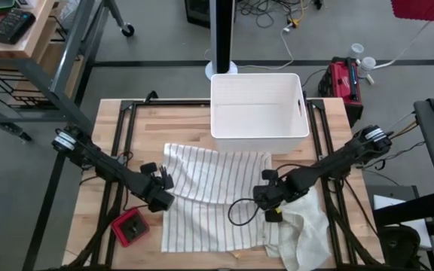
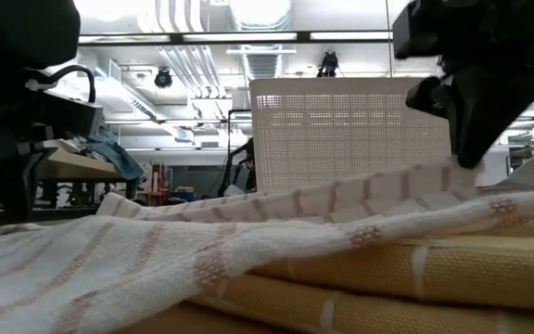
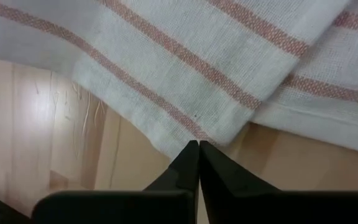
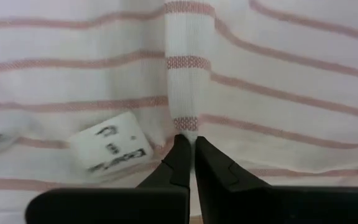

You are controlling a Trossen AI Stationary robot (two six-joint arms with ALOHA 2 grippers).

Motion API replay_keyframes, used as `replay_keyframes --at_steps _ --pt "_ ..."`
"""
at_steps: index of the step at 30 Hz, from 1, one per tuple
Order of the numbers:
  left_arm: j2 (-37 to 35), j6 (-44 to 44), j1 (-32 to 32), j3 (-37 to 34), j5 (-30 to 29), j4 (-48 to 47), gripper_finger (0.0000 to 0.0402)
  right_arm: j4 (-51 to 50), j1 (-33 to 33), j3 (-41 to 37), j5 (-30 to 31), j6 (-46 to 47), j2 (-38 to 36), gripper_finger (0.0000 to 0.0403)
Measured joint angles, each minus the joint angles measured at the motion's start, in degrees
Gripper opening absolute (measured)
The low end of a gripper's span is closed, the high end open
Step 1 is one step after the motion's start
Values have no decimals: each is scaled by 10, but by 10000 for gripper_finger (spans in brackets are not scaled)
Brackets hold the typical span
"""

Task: Fold towel
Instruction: Fold the brown patterned towel

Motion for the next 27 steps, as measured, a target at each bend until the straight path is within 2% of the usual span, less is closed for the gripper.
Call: replay_keyframes --at_steps 9,15,18,23,27 --pt "0 3 0 -7 -50 0 44 -2 0 7 21 10 -62 0" --pt "0 6 0 -35 -53 12 64 -18 0 8 40 13 -84 0" --pt "0 19 0 -57 -54 54 53 -16 0 8 43 13 -88 0" --pt "-8 29 0 -78 -63 118 7 -16 0 8 44 10 -87 0" --pt "-32 40 1 -82 -47 126 7 -16 0 8 44 10 -87 0"
